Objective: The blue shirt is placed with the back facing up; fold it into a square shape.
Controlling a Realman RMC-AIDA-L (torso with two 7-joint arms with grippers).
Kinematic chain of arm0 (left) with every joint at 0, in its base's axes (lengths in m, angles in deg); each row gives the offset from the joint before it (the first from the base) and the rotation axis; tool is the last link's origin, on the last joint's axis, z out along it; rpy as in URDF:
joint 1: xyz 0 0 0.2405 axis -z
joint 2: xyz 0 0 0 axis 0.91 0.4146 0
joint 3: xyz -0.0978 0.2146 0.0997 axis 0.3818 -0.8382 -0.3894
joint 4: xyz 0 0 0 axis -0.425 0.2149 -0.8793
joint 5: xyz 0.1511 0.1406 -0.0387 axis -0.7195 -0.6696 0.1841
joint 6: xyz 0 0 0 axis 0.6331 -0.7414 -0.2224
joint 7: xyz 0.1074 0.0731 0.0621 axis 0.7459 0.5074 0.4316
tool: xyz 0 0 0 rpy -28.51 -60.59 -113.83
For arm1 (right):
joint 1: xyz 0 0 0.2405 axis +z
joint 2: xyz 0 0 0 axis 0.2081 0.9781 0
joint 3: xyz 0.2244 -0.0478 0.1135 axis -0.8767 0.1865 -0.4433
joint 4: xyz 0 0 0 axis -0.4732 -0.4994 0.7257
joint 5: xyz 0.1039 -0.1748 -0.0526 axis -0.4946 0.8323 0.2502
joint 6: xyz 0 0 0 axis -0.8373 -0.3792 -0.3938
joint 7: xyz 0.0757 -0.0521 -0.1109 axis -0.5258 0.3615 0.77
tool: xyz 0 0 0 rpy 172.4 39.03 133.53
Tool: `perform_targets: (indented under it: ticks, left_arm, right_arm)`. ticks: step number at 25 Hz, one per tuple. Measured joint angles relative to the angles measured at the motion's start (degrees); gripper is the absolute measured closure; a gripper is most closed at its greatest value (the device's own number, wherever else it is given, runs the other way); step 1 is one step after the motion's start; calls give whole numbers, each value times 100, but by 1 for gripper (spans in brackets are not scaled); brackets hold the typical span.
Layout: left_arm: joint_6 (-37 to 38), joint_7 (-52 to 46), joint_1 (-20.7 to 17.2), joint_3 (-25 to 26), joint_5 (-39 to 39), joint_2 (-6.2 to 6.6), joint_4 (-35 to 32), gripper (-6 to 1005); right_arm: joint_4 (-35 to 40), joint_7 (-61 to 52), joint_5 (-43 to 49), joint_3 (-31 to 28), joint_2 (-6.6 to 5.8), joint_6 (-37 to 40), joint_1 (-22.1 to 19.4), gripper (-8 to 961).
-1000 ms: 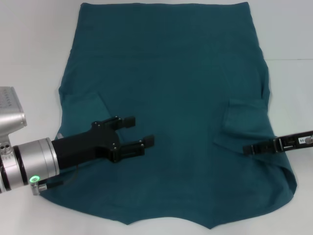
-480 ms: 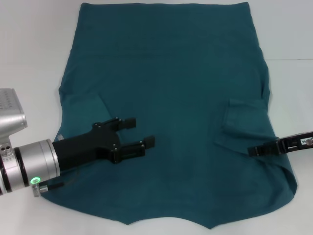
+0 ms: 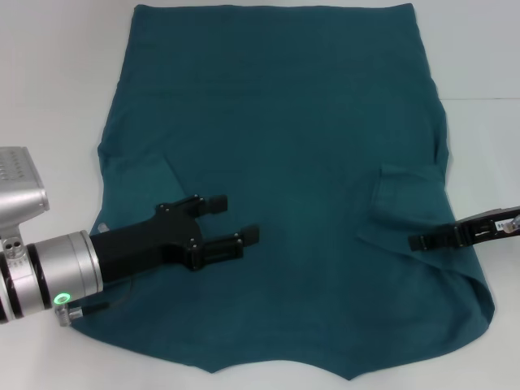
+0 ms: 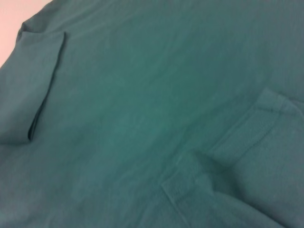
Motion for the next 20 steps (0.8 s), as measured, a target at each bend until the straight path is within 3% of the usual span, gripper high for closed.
perform_targets:
  ticks: [10, 20]
  left_arm:
    - [-10, -279, -150, 199, 42, 44, -131, 139]
    - [31, -881, -902, 419, -125, 58, -912, 135]
  right_arm:
    - [-51, 246, -896, -32, 76, 69, 10, 265]
    - [-366, 1050, -2409, -59, 168, 317, -529, 254]
